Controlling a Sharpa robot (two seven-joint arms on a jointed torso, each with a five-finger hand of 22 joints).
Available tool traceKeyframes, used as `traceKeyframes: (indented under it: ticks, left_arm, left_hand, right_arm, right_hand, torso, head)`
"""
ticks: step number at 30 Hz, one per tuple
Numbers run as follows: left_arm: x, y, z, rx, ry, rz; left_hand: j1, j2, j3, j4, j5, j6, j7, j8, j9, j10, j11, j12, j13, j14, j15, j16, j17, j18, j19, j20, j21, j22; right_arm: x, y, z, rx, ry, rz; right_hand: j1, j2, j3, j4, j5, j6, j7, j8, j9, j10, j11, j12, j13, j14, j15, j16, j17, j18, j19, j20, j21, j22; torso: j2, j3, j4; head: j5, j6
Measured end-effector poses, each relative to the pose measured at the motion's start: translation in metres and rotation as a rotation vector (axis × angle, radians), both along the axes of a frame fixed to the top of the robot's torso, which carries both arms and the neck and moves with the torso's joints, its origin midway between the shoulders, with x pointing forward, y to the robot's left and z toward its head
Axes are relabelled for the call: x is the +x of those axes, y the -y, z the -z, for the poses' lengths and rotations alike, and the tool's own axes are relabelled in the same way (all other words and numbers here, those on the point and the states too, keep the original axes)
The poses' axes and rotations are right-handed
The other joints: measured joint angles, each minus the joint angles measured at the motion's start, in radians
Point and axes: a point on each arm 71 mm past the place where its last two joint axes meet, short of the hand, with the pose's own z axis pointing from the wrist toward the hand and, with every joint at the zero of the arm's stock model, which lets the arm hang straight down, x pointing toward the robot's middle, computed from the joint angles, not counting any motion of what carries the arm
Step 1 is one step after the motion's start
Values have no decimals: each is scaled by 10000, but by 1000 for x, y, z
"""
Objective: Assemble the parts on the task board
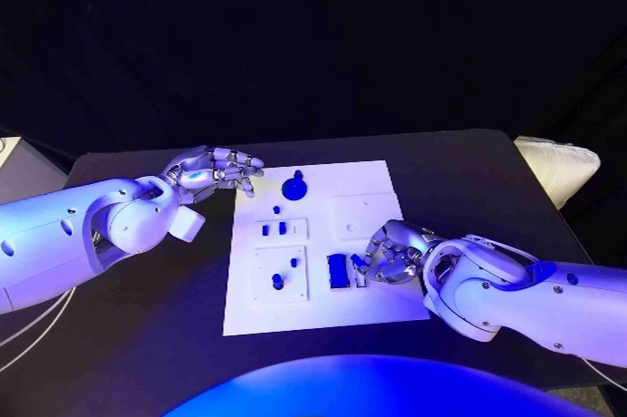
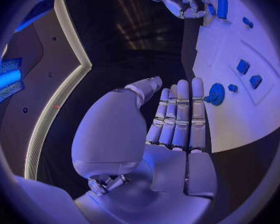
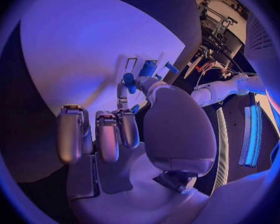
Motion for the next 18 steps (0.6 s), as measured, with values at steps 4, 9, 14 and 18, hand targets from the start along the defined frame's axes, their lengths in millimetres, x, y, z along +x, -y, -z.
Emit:
traceKeyframes:
  ticks: [4, 9, 14, 18]
  left_arm:
    - [0, 0, 0, 2, -2, -1]
    - [0, 0, 0, 4, -2, -6]
    - [0, -1, 0, 6, -5, -8]
    - [0, -1, 0, 11, -6, -16]
  left_hand:
    - [0, 0, 0, 0, 0, 0, 0, 0, 0, 0, 0, 0, 1, 0, 0, 0, -1, 0, 0, 0, 0, 0]
    - [0, 0, 0, 0, 0, 0, 0, 0, 1, 0, 0, 0, 0, 0, 0, 0, -1, 1, 0, 0, 0, 0]
    - [0, 0, 0, 0, 0, 0, 0, 0, 1, 0, 0, 0, 1, 0, 0, 0, -1, 0, 0, 0, 0, -8]
    - [0, 0, 0, 0, 0, 0, 0, 0, 1, 0, 0, 0, 1, 0, 0, 0, -2, 0, 0, 0, 0, -8]
  right_arm:
    - [0, -2, 2, -22, -165, 25]
    - [0, -3, 3, -95, -314, 68]
    - [-1, -3, 5, -162, -430, 82]
    - [-1, -3, 5, -222, -494, 99]
  right_hand:
    - [-70, 3, -57, -8, 2, 45, -13, 35, -5, 0, 0, 49, 0, 0, 0, -1, 0, -1, 0, 0, 53, 0]
    - [-110, 43, -85, 19, 2, 57, -25, 56, -6, 0, 0, 78, -1, 0, 0, 39, 0, -1, 0, 0, 53, -1]
    - [-214, 43, -140, 21, 2, 47, -14, 70, -4, 0, 0, 127, -1, 0, 0, 39, 0, -1, 0, 1, 122, -1]
    - [-253, 82, -167, 48, 2, 45, -13, 51, -11, 0, 1, 167, -1, 0, 0, 39, -1, -1, 0, 1, 169, -1]
  torso:
    - [0, 6, 1]
    - [-1, 6, 2]
    - [-1, 7, 2]
    - [-1, 7, 2]
  head:
    - [1, 0]
    - [1, 0]
    - [1, 0]
    - [8, 0]
